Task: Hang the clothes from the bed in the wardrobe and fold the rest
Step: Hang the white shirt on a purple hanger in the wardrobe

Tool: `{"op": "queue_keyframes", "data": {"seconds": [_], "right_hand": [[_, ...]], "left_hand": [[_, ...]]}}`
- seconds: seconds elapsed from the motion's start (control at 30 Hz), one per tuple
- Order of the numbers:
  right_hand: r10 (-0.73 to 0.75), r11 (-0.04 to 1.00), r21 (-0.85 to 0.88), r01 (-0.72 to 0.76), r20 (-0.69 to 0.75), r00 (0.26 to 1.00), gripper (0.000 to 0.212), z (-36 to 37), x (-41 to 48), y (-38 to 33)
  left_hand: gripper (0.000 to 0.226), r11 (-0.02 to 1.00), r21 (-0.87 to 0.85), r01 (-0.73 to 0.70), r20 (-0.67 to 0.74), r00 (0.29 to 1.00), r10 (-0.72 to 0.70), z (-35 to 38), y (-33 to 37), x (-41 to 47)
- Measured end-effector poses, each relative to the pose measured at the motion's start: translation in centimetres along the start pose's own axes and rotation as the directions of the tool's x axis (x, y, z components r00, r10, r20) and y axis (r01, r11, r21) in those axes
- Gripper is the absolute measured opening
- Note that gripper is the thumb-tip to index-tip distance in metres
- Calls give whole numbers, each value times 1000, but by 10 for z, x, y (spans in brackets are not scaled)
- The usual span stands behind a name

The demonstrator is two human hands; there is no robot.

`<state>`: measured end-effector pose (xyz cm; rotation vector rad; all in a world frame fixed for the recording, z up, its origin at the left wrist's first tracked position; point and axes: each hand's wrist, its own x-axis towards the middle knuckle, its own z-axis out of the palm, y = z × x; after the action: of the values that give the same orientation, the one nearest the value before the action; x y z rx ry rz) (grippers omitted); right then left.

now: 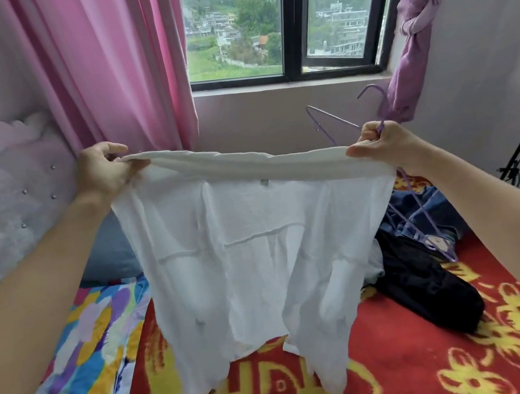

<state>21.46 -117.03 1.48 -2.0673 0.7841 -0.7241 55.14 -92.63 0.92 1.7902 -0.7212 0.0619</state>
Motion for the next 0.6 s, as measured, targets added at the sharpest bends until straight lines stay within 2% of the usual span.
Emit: {"op": "queue_keyframes", "data": {"seconds": [0.1, 0.17, 0.23, 0.3, 0.4, 0.5, 0.6], "right_hand": [[-27, 996, -82, 33, 82, 996, 52, 6, -3, -5], [-26, 987, -153, 47, 139, 990, 50, 8, -3, -9], [-8, 978, -200, 49, 198, 980, 52, 3, -3, -12], [23, 976, -217, 23, 208, 978, 53, -6, -1, -10], [52, 992, -121, -45, 59, 997, 50, -18, 0, -4], [31, 999, 46, -26, -110, 993, 50, -25, 2, -6], [-23, 995, 94, 46, -227, 974, 52, -26, 5, -20]], "left_hand": [[31, 987, 130, -92, -134, 985, 109, -6, 10, 5], [29, 983, 142, -114, -193, 971, 140, -11, 16, 11], [20, 991, 63, -115, -170, 978, 124, -16, 21, 15], [21, 990, 78, -122, -112, 985, 130, -23, 21, 17], [22, 959, 187, -211, -8, 976, 217, -41, 19, 18], [28, 921, 242, -307, 90, 952, 294, -51, 30, 19], [41, 950, 164, -266, 76, 963, 257, -55, 48, 26]]}}
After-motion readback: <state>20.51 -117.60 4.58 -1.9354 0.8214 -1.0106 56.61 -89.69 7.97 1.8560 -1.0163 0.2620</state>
